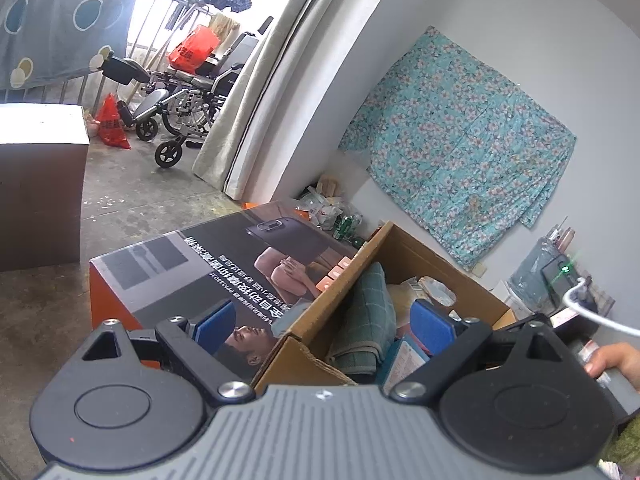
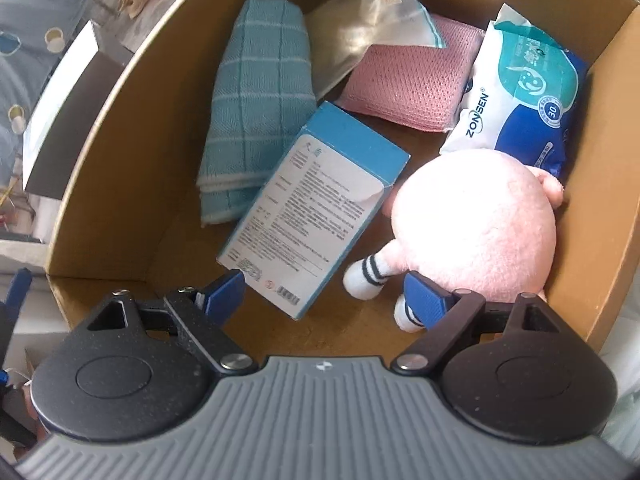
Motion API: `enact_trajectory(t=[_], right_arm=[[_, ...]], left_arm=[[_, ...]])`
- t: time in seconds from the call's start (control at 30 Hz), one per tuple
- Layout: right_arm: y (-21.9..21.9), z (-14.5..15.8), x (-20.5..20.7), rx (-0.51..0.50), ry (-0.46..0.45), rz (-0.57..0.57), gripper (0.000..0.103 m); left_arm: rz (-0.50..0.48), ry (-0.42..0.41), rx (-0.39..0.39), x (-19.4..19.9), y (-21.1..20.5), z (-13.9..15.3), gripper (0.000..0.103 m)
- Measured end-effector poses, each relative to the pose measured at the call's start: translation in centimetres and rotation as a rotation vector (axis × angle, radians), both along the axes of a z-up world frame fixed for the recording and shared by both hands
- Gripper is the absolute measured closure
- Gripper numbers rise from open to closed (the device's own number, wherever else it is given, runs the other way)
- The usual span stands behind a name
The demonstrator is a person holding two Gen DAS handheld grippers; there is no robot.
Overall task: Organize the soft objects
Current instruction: 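Release the plush pig and push it down into the box with the right gripper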
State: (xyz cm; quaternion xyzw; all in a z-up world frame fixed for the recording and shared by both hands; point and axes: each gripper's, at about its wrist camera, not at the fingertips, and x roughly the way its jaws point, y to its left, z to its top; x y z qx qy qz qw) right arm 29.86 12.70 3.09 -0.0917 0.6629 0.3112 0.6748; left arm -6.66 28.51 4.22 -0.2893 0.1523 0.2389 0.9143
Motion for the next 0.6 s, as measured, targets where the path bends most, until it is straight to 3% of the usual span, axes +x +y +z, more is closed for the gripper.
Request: enact_trajectory(t=[0.1, 0.23, 0.47, 0.6], right_arm=[[0.0, 2.1, -1.5, 0.097, -0.011, 0.011, 0.017], [1.5, 3.0, -3.0, 0.207, 0.085, 0.044, 0.017], [5.2, -1.3, -4.0, 0.133, 0.209, 0.077, 0.039], [6.3, -2.6, -3.0, 0.123, 0.166, 0.076, 0.042]], left_arm=[[0.012, -0.007, 0.004, -0.2, 0.1, 0.0, 0.008], [0.019, -0.013, 0.004, 0.0, 0.2, 0.0, 0.008], [0.015, 0.005, 0.030, -0.1, -0.2, 0.2, 0.008], [0.025, 0.015, 0.040, -0.2, 0.0, 0.1, 0.007]])
